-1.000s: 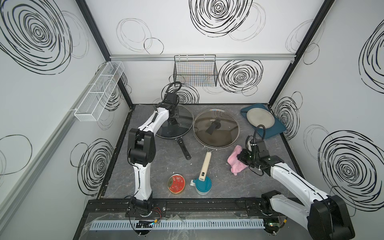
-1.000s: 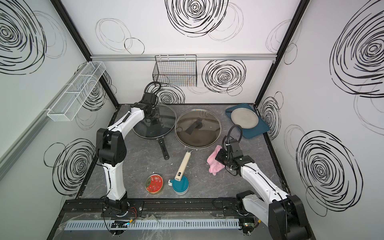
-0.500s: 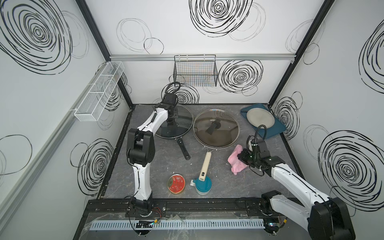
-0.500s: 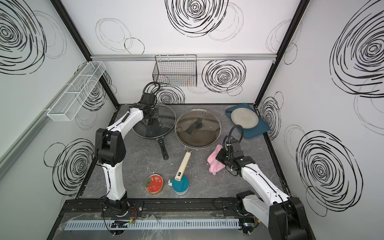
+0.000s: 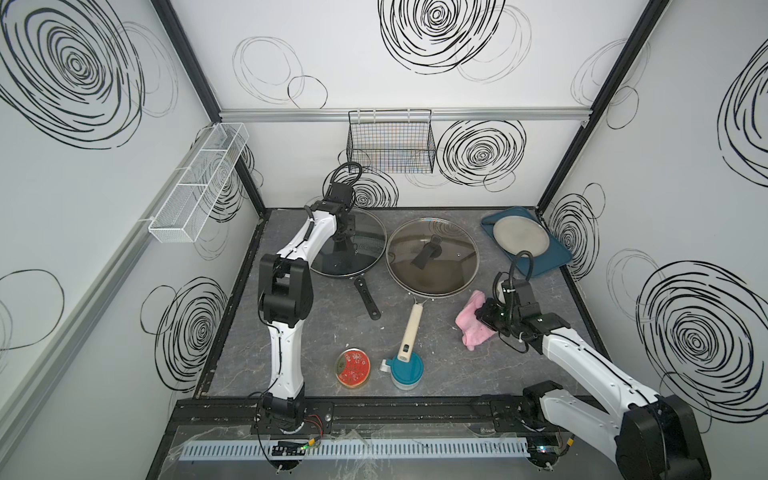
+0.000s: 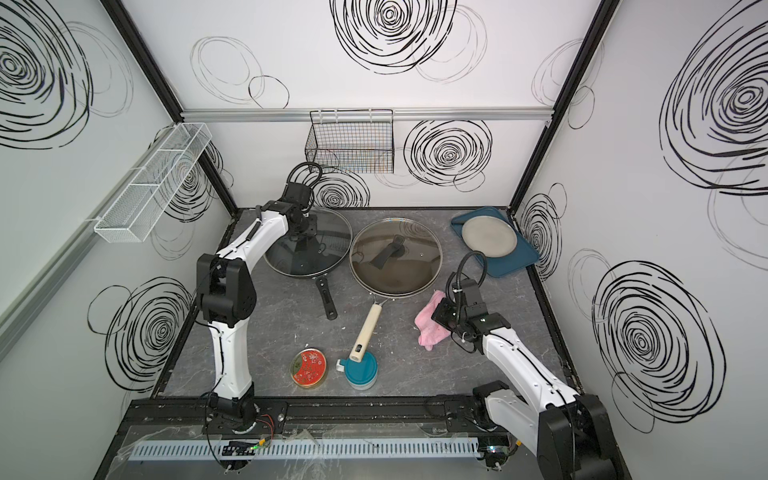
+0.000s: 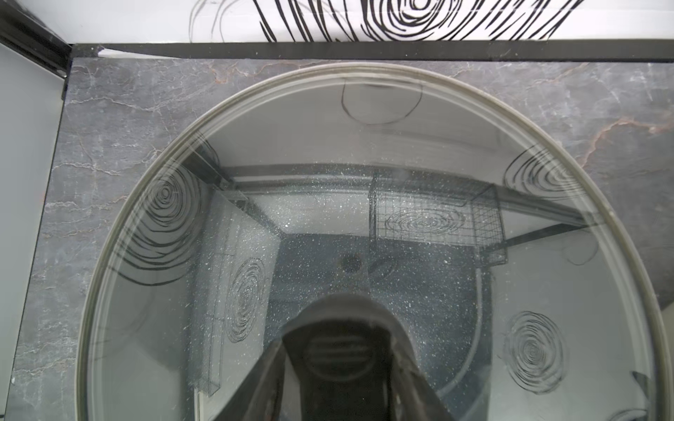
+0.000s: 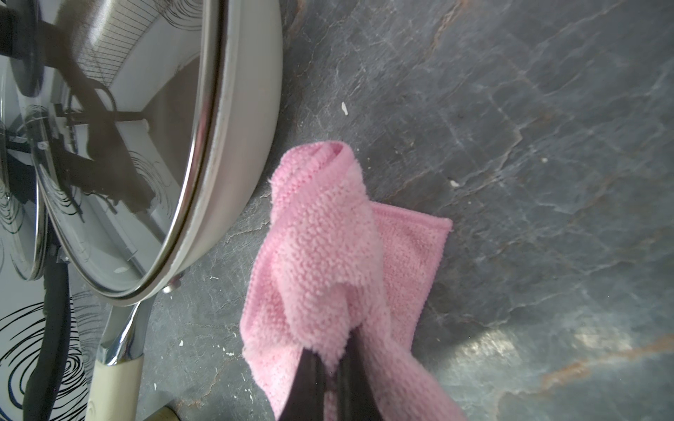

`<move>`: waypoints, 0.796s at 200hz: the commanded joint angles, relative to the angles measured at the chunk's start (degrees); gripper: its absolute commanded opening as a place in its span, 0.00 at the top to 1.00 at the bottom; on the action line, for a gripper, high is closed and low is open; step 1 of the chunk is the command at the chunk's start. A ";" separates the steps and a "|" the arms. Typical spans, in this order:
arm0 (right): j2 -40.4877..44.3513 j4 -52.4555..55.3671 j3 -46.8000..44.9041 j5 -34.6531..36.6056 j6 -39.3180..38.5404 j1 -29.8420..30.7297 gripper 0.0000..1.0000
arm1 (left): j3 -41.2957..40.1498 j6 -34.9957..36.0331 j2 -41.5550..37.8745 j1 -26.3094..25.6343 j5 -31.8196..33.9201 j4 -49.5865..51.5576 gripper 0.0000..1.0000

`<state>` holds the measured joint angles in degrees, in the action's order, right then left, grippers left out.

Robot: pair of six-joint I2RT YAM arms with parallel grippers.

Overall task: Wipe the pot lid with a cloth
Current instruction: Pick up the pot lid from the cooking pot.

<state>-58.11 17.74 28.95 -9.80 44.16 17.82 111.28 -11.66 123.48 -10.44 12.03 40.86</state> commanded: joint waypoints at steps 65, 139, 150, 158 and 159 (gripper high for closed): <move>1.28 -0.61 -1.07 0.11 1.33 -0.17 1.00 | 1.22 1.22 2.66 1.13 -1.62 5.15 0.62; 2.12 -1.01 -1.79 0.18 1.68 -0.21 1.00 | 2.25 1.64 2.00 1.40 -3.12 7.09 0.57; 2.16 -1.12 -1.88 0.11 1.75 -0.12 1.00 | 2.35 1.81 2.11 1.40 -3.40 7.30 0.58; 2.03 -1.21 -1.87 0.05 1.77 -0.16 1.00 | 2.32 1.81 2.11 1.38 -3.42 7.31 0.58; 2.03 -1.21 -1.87 0.05 1.79 -0.20 1.00 | 2.34 1.81 2.11 1.38 -3.42 7.31 0.58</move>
<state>-56.97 17.32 27.92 -9.80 45.25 17.82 112.95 -11.05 124.22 -9.96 9.10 43.38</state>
